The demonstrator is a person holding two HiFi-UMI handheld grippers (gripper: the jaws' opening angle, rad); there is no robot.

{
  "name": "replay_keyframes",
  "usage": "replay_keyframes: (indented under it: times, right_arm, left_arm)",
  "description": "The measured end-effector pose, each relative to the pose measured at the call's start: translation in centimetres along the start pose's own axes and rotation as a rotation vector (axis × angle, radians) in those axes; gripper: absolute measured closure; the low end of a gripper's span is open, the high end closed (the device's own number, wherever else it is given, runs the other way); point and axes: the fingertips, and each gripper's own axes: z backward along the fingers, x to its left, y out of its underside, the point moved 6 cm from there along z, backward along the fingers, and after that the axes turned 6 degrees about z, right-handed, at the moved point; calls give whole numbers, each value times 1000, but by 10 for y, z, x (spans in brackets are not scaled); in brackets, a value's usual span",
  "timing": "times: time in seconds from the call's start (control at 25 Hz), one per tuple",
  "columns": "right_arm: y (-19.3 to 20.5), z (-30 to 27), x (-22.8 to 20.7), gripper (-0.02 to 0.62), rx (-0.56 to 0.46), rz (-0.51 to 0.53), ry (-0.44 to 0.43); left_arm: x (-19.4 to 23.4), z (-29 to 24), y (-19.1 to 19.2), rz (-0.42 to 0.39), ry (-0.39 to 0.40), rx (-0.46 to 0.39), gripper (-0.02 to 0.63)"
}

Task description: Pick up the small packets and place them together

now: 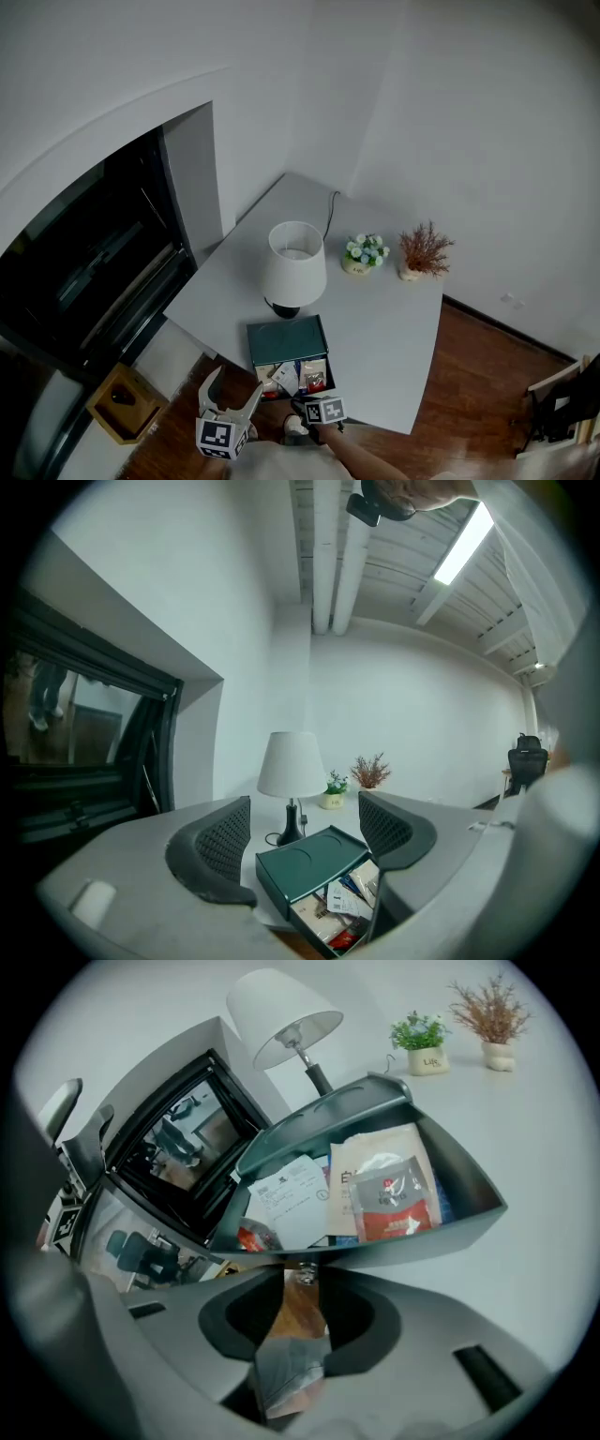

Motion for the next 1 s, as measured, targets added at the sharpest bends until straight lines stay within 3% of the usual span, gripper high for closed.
replay_keyframes:
  times: [0.12,0.2,0.32,0.48,0.6,0.72,0.8,1.0]
  right_arm:
    - [1,13,13,326,-47,40,-89]
    - [-4,35,23,318,-137,62,-139]
    - [-35,81,35,319,-365,106,-160]
    - [-100,146,45,319,-749,213,-85]
    - [-143,190,56,319,-961,327,-2]
    - [-166,222,69,314,-1050,483,113]
    - [-173,234,76,171,-1071,559,171]
    - [-174,241,86,172,-1029,660,177]
  left_arm:
    - [-2,-2,0,-7,15,2,261]
    - [-1,-1,1,-1,16,1,261]
    - [0,-3,-1,10,-4,-10,261]
    - [5,-4,-10,-10,-86,-50,244]
    - [5,-6,-19,-20,-92,-74,233]
    - [3,-7,-27,-27,-106,-80,184]
    - [3,-7,-33,-31,-117,-94,181]
    - [4,-11,-41,1,-119,-100,182]
